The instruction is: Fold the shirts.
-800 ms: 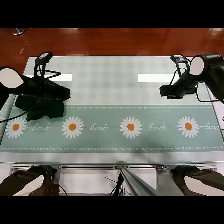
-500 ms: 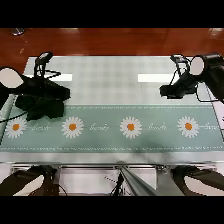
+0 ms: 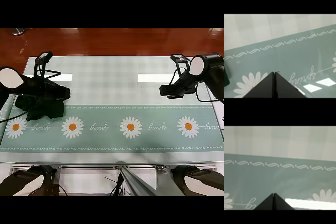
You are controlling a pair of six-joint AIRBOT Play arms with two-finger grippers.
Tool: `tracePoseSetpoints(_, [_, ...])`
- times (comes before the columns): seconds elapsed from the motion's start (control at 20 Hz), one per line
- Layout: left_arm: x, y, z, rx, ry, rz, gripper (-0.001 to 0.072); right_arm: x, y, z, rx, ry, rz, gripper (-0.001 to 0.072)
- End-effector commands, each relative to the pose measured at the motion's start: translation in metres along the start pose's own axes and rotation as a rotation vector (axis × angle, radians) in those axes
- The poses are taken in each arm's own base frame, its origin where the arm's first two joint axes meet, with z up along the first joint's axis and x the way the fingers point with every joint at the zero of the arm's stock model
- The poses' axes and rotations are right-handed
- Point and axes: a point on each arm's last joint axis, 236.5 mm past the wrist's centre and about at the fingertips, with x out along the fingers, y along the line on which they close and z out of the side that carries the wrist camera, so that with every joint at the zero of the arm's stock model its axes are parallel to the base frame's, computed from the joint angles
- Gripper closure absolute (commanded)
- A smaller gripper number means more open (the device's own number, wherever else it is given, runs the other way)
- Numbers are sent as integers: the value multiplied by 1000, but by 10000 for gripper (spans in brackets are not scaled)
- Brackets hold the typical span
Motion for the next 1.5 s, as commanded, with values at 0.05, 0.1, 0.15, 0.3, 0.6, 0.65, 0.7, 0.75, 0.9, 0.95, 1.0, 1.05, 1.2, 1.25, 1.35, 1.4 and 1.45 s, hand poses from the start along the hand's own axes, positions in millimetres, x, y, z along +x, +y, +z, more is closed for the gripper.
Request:
tracePoseSetpoints(0.05, [1, 2, 18, -3, -73, 7, 682, -2, 6, 35, 2, -147, 23, 691])
tracePoseSetpoints(0.1, [1, 4, 29, -4, -120, 13, 682, -4, 8, 47, 2, -197, 30, 692])
tracePoseSetpoints(0.15, [-1, 5, 39, -5, -163, 19, 682, -6, 9, 55, 2, -235, 36, 691])
tracePoseSetpoints(0.3, [-4, 8, 68, -3, -283, 33, 610, -1, 3, 57, -12, -235, 9, 59])
tracePoseSetpoints(0.6, [-46, 134, 85, 27, -360, 438, 7, 47, -2, 4, -105, -51, -15, 92])
tracePoseSetpoints(0.65, [-54, 161, 80, -62, -366, 472, 9, 50, -1, -3, -103, -33, -9, 92])
tracePoseSetpoints(0.7, [-58, 183, 70, -148, -352, 493, 9, 52, 0, -7, -100, -26, -4, 92])
tracePoseSetpoints(0.75, [-57, 203, 54, -216, -305, 510, 9, 52, 1, -9, -97, -26, 3, 92])
tracePoseSetpoints(0.9, [-21, 230, 3, -362, -92, 482, 8, 42, 11, 5, -79, -103, 45, 92])
tracePoseSetpoints(0.95, [-7, 234, -9, -376, -31, 475, 8, 38, 13, 12, -71, -138, 54, 92])
tracePoseSetpoints(1.0, [5, 236, -16, -381, 9, 468, 9, 34, 15, 16, -63, -161, 64, 92])
tracePoseSetpoints(1.05, [17, 236, -22, -383, 43, 461, 8, 30, 17, 19, -59, -178, 73, 92])
tracePoseSetpoints(1.2, [45, 230, -34, -390, 119, 428, 8, 18, 18, 22, -57, -214, 80, 92])
tracePoseSetpoints(1.25, [51, 227, -37, -390, 137, 420, 9, 13, 18, 25, -57, -231, 82, 92])
tracePoseSetpoints(1.35, [57, 221, -44, -403, 171, 399, 33, 0, 18, 30, -51, -277, 88, 92])
tracePoseSetpoints(1.4, [59, 217, -49, -417, 195, 383, 283, -9, 18, 32, -50, -303, 91, 92])
tracePoseSetpoints(1.45, [60, 210, -56, -425, 228, 359, 625, -18, 18, 34, -48, -329, 94, 92])
